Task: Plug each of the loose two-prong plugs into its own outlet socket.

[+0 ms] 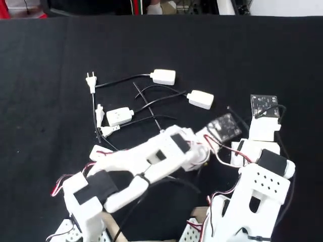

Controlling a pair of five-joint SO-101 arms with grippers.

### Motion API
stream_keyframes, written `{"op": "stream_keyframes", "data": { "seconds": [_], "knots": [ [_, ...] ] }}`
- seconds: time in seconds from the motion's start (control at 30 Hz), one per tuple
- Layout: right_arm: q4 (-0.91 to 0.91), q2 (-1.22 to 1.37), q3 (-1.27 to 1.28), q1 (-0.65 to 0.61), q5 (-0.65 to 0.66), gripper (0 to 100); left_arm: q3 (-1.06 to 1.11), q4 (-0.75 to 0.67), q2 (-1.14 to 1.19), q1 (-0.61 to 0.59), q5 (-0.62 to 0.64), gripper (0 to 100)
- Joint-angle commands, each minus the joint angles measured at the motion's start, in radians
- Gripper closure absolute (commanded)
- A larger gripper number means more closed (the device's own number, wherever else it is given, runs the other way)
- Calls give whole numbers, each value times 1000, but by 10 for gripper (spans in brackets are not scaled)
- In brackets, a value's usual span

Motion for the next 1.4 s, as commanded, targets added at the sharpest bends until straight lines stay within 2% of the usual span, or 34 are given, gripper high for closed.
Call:
{"op": "stream_keyframes", "data": {
  "seconds": [0.0, 0.27, 0.43, 0.53, 0.6, 0.7, 0.8, 0.9, 1.03, 1.13, 1.23, 1.37],
  "knots": [
    [-18, -22, -54, 15, 3, 987, -117, 124, -63, -67, 61, 824],
    [34, -24, -125, 12, 3, 987, -53, 259, -281, -84, 68, 801],
    [60, -24, -163, 11, 5, 987, 31, 370, -516, -162, 58, 801],
    [80, -24, -177, -21, 11, 987, 97, 453, -690, -203, -49, 805],
    [130, -24, -188, -91, 12, 987, 151, 489, -815, -239, -89, 805],
    [166, -24, -180, -226, 5, 987, 226, 534, -1030, -351, -66, 805],
    [167, -24, -148, -327, 3, 987, 332, 585, -1257, -542, -66, 805],
    [160, -27, -119, -376, -15, 987, 513, 594, -1487, -723, -68, 805],
    [158, -101, -79, -381, -18, 987, 773, 606, -1795, -814, -135, 805],
    [161, -223, -36, -379, 38, 987, 901, 677, -2013, -858, -141, 805],
    [232, -366, -1, -373, 140, 987, 923, 707, -2016, -915, -167, 805],
    [209, -513, 39, -238, 252, 987, 951, 655, -1916, -970, -184, 805]
  ]
}}
